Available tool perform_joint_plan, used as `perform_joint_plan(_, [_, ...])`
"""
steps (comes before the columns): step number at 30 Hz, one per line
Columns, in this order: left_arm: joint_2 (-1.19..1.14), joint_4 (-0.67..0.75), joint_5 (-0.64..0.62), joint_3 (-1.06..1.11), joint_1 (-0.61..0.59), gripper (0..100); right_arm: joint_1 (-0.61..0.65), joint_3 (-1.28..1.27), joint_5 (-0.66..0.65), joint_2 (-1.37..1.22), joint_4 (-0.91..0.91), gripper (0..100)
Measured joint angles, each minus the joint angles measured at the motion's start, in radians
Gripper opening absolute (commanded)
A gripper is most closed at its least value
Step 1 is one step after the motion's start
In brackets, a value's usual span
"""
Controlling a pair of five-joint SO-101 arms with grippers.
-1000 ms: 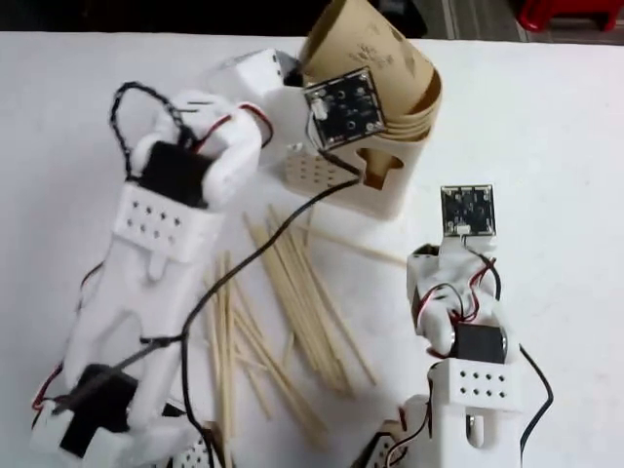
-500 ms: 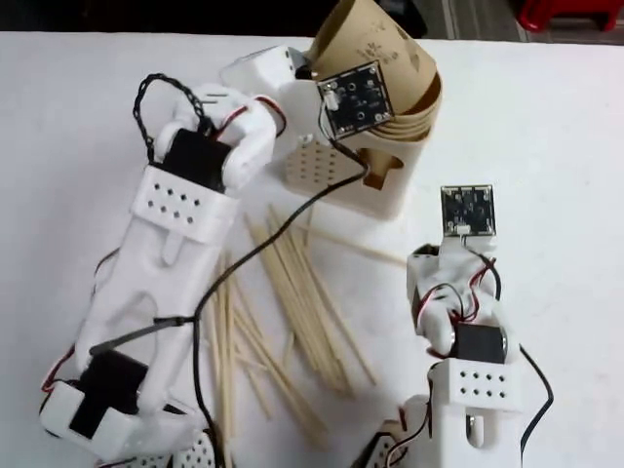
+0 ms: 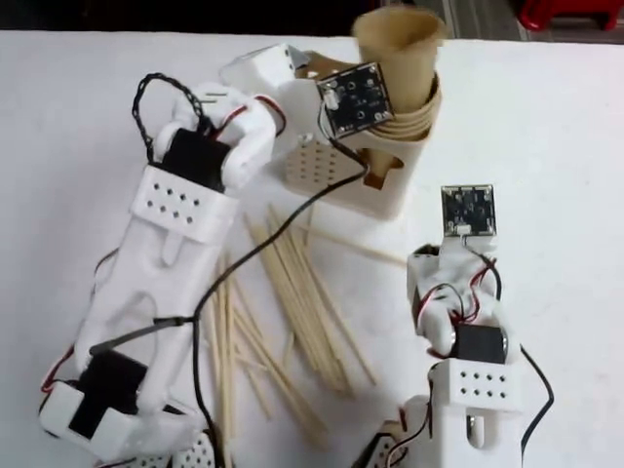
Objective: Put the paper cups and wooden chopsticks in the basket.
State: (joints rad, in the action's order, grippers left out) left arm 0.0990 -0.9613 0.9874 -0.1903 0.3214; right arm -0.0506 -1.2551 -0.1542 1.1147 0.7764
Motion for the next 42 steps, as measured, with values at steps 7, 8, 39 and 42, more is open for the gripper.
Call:
perform_joint_plan(7, [0.000, 0.031, 0.000, 0.000, 0.000, 10, 0.000, 0.000, 0.000, 0.000, 0.000, 1.8])
perform_joint_plan(8, [0.000, 0.032, 0.000, 0.000, 0.000, 10, 0.000, 0.000, 0.000, 0.000, 0.000, 1.8])
perform_joint_plan(39, [-0.233, 0.265, -0.479, -0.002, 0.209, 10, -0.021, 0.000, 0.000, 0.000, 0.000, 1.8])
perform_joint_plan(42, [-0.273, 0.267, -0.480, -0.028, 0.209, 10, -0.021, 0.000, -0.002, 0.000, 0.000, 1.8])
